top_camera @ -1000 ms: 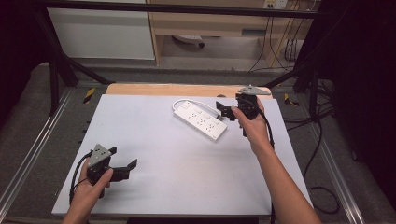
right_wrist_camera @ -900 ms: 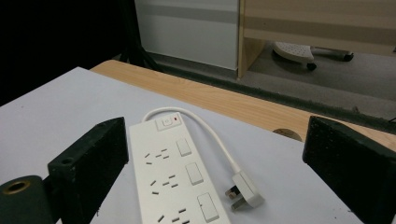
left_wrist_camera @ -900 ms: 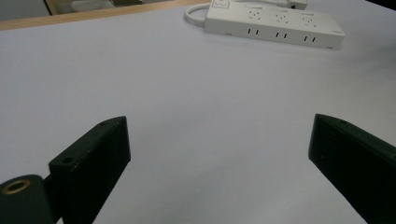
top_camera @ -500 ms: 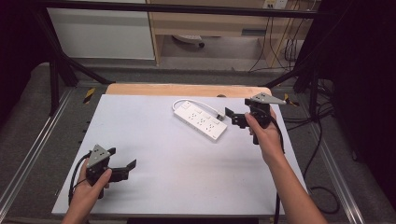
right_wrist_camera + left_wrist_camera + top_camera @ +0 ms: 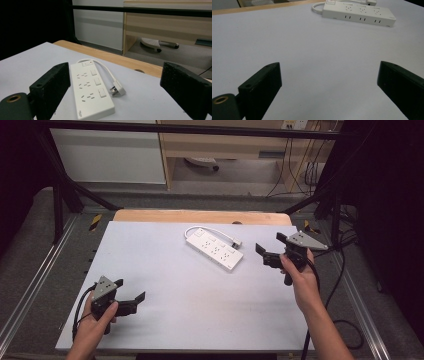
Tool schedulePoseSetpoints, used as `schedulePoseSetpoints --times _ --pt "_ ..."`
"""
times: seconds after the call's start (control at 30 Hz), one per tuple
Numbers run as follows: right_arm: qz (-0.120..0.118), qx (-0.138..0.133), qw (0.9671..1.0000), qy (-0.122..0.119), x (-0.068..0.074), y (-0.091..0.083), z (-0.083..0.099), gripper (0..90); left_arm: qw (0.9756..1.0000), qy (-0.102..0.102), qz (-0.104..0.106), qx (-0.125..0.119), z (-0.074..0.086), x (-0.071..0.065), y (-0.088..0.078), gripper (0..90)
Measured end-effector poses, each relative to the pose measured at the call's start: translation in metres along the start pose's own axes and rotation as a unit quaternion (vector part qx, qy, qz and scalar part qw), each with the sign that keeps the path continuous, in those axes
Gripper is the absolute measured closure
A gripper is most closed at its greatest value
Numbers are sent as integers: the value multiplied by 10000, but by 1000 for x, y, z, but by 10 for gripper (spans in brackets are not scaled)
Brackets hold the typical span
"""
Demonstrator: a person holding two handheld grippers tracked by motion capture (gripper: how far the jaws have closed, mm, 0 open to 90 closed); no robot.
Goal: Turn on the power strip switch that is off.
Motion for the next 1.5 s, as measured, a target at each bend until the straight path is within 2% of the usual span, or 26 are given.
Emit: schedulePoseSetpoints --times 0.3,0.53,0.8,1.17,1.33,1.5 --pt "121 -273 9996 5 -9 -31 21 84 10000 -9 -3 -5 0 -1 -1 57" --pt "101 -320 9994 -34 -8 -48 36 66 10000 -20 -6 -23 1 -1 -3 58" --pt "47 -276 9996 23 -3 -57 59 59 10000 -39 -11 -60 0 0 -4 58" --pt "-42 -113 9999 77 6 -54 89 50 9999 -60 -8 -84 0 0 -5 58" --pt "-96 30 9999 47 12 -47 99 33 10000 44 27 -39 0 -3 -4 58" --pt "-104 150 9998 9 18 -42 109 27 10000 -19 27 -87 -1 -2 -6 58"
Point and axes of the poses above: each handheld gripper's, and its own axes: y roughly forward along the jaws, z roughly out of its underside, x roughly to its left, the point moved 1 cm from there along y, roughly forward along the jaws, and after that the axes turned 7 degrees about -z, right-handed, at the moved point
